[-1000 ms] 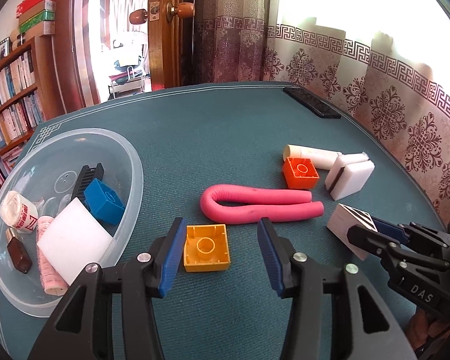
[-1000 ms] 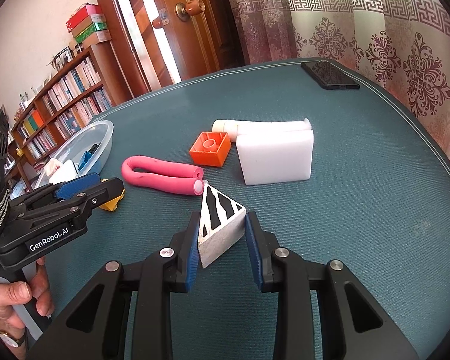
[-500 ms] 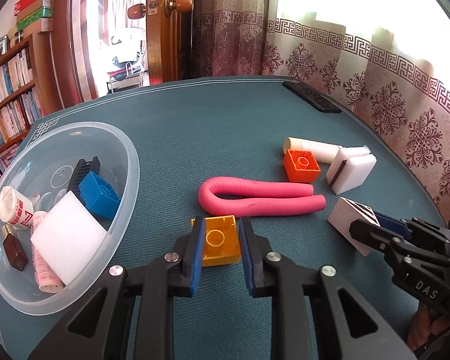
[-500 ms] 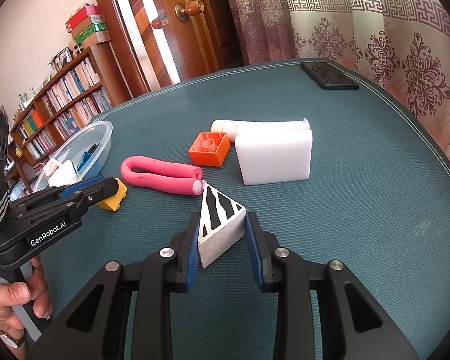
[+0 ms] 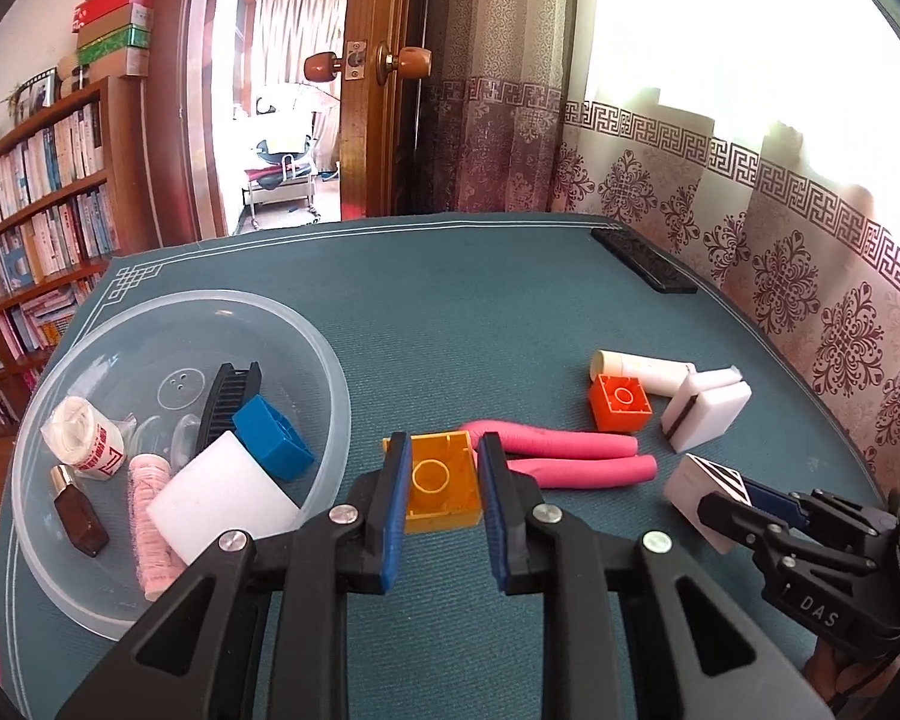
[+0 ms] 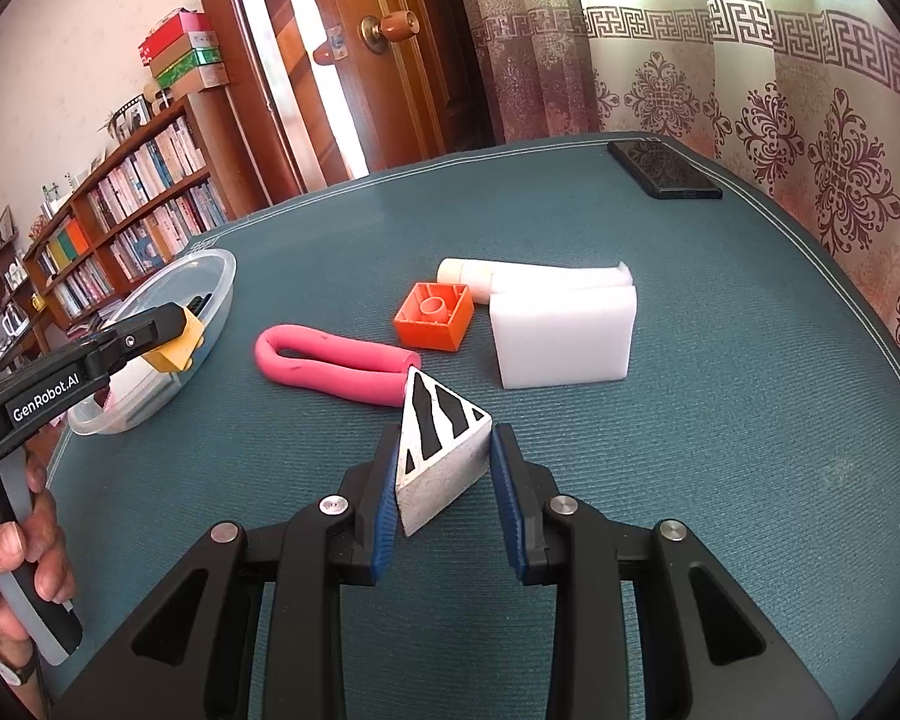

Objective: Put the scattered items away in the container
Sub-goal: 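Carry the yellow block and striped triangle into the bowl and open both tools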

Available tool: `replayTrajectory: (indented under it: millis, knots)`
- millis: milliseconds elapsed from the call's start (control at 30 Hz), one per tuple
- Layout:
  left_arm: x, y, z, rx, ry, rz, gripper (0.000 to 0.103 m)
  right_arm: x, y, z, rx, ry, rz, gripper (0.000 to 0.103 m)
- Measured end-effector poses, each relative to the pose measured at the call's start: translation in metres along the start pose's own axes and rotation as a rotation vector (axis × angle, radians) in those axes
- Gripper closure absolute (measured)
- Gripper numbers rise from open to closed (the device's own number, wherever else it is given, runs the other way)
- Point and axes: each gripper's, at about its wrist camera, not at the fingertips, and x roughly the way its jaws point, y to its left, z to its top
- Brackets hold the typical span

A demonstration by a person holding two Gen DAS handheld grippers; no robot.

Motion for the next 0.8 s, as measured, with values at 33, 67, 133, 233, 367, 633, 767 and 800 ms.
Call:
replayTrajectory:
  millis: [33,67,133,233,367,633,767,800]
  knots:
    - [-0.003,0.005,0.002,-0.012,-0.008,0.006,0.078,-0.001,0.003,0.002,-0.008,-0.005,0.003,0.072]
    - [-0.005,0.011,0.004,-0.025,-0.017,0.013,0.078,-0.002,0.006,0.005,-0.016,-0.010,0.006,0.072]
    - [-0.010,0.023,0.008,-0.054,-0.035,0.028,0.078,-0.003,0.013,0.012,-0.032,-0.021,0.018,0.072]
    - [-0.017,0.045,0.013,-0.106,-0.059,0.054,0.078,-0.002,0.025,0.023,-0.047,-0.029,0.050,0.072]
    - [-0.022,0.072,0.017,-0.173,-0.078,0.082,0.078,0.001,0.045,0.035,-0.077,-0.047,0.080,0.072]
    - [-0.022,0.105,0.015,-0.249,-0.084,0.121,0.078,0.012,0.094,0.067,-0.140,-0.093,0.153,0.072]
    - [-0.019,0.112,0.013,-0.259,-0.078,0.146,0.078,0.025,0.119,0.084,-0.157,-0.103,0.183,0.072]
    - [-0.018,0.113,0.013,-0.262,-0.077,0.149,0.078,0.029,0.125,0.087,-0.162,-0.101,0.188,0.072]
